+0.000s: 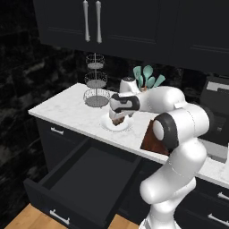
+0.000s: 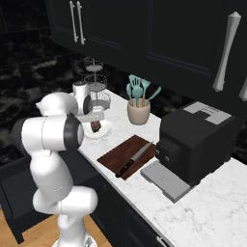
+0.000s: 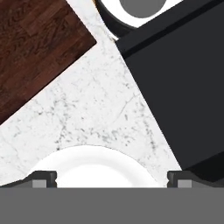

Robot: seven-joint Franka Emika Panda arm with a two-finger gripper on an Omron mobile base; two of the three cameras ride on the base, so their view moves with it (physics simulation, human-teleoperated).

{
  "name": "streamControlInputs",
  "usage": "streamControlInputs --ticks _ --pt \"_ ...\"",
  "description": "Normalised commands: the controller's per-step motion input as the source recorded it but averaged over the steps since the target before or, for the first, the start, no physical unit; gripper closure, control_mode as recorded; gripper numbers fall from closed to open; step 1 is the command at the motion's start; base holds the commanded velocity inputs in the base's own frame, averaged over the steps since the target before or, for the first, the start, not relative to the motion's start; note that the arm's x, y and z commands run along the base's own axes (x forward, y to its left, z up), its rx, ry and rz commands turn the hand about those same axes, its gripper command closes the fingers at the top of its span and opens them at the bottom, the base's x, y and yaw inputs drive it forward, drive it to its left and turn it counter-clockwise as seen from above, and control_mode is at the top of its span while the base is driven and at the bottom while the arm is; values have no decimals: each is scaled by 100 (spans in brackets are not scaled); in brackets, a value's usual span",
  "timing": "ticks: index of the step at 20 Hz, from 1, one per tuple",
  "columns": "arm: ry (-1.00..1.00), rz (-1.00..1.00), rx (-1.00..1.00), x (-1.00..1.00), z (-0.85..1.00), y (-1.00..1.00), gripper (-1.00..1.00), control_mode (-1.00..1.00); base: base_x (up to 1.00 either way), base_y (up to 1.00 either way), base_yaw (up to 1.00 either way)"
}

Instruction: Pick up the knife from the drawer and place it on the cutting board. Then place the meat from the plate to the cutting board.

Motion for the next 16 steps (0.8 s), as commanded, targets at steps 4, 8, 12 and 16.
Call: streamControlInputs --ticks 4,8,12,16 --pt "1 0 0 23 -7 -1 -100 -100 0 0 0" --pt "1 0 -1 29 -15 0 -100 -100 0 0 0" --pt "1 0 -4 26 -39 -2 -100 -100 0 0 0" --pt "2 0 -5 16 -43 -3 -100 -100 0 0 0"
